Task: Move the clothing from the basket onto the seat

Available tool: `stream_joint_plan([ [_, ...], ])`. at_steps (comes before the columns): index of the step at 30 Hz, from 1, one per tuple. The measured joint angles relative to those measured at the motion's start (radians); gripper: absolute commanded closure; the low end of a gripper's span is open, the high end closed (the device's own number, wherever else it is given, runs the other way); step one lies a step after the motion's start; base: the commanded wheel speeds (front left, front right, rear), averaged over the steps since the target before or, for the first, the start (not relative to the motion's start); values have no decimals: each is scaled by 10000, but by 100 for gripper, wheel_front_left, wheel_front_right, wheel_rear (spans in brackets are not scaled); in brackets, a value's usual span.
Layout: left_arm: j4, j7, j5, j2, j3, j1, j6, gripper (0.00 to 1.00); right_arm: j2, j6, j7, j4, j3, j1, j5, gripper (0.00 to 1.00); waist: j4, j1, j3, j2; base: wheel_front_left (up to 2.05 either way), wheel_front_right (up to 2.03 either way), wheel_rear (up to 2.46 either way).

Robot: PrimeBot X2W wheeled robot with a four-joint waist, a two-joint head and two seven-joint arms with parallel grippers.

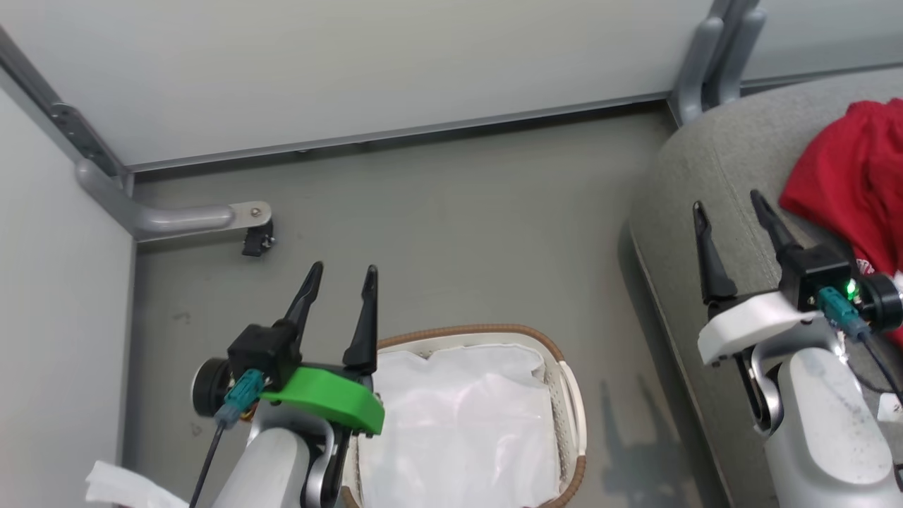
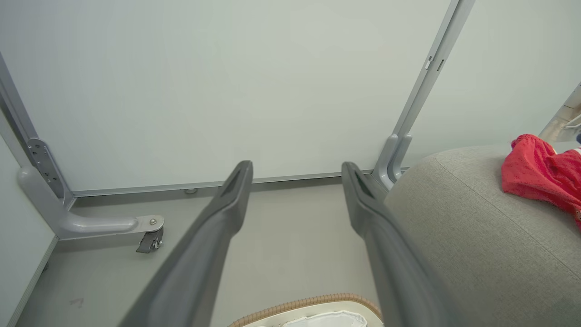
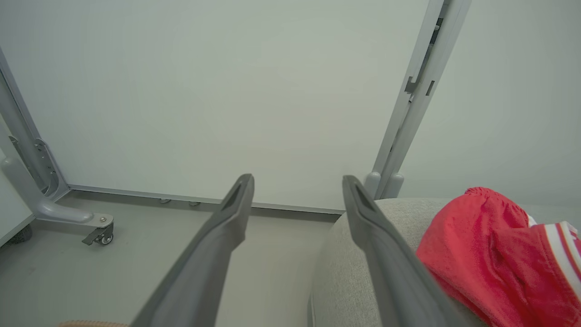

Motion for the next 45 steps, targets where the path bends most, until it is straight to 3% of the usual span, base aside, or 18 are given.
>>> stream_joint_plan([
  [12, -153, 0, -211, 0, 1273, 1626, 171, 0, 355, 0, 0, -453, 535, 1691, 773, 0, 614, 0, -825, 0, 0, 0, 0],
  [22, -301, 0, -211, -2, 1427, 2350, 163, 0, 359, 0, 0, -855, 727, 2928, 1411, 0, 698, 0, -1295, 0, 0, 0, 0],
  [45, -374, 0, -84, -2, 1436, 2418, 96, 0, 355, 0, 0, -963, 727, 3080, 1444, 0, 679, 0, -1498, 0, 0, 0, 0],
])
